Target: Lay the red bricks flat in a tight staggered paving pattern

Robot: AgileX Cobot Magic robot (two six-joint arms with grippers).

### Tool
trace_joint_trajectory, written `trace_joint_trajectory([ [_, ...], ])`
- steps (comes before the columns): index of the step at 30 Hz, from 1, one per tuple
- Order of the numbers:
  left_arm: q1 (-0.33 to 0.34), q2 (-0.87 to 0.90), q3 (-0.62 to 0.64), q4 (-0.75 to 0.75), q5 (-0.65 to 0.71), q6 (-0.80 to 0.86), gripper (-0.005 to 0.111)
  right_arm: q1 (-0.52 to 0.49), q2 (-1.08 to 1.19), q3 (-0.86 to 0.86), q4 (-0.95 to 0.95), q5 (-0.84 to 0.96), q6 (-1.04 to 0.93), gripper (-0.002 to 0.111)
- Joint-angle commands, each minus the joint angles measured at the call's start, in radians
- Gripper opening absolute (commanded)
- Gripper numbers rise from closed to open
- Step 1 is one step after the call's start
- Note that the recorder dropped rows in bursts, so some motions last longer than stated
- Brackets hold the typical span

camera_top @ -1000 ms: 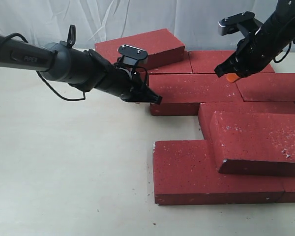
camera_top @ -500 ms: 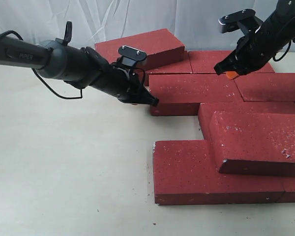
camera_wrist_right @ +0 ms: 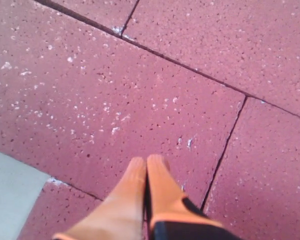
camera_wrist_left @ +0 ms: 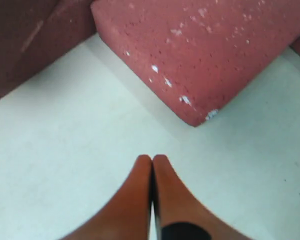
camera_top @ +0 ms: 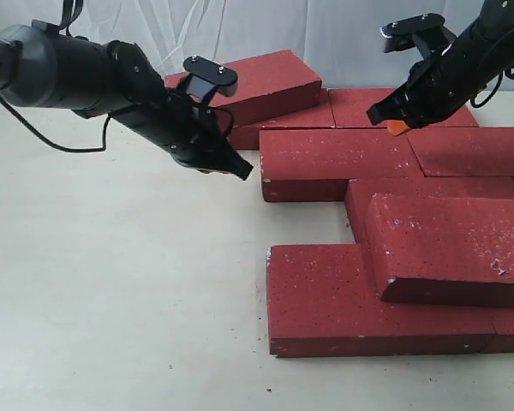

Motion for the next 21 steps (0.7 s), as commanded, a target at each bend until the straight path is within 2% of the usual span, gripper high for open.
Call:
trace_joint_trajectory([
  [1,0.001,-0.074,0.063,0.044,0.076,-0.016,0.000,-0.005,0.007,0.004,0.019,-0.003,-0.005,0.000],
  [6,0.001,-0.147,0.097,0.056,0.057,-0.006,0.000,-0.003,0.007,0.004,0.019,0.010,-0.005,0.000],
  [9,-0.001,-0.163,0.097,-0.011,0.023,0.005,0.000,-0.003,0.007,-0.008,0.051,-0.002,-0.005,0.000],
  [13,-0.023,-0.158,0.097,-0.160,0.033,0.214,0.000,-0.003,0.005,-0.037,0.054,0.014,-0.007,0.000],
  [16,-0.055,-0.158,0.097,-0.222,0.077,0.329,0.000,-0.005,0.003,-0.074,-0.046,0.083,-0.005,0.000],
  [21,-0.117,-0.157,0.097,-0.294,0.093,0.374,0.000,-0.056,-0.031,-0.136,-0.219,0.277,0.106,0.000],
])
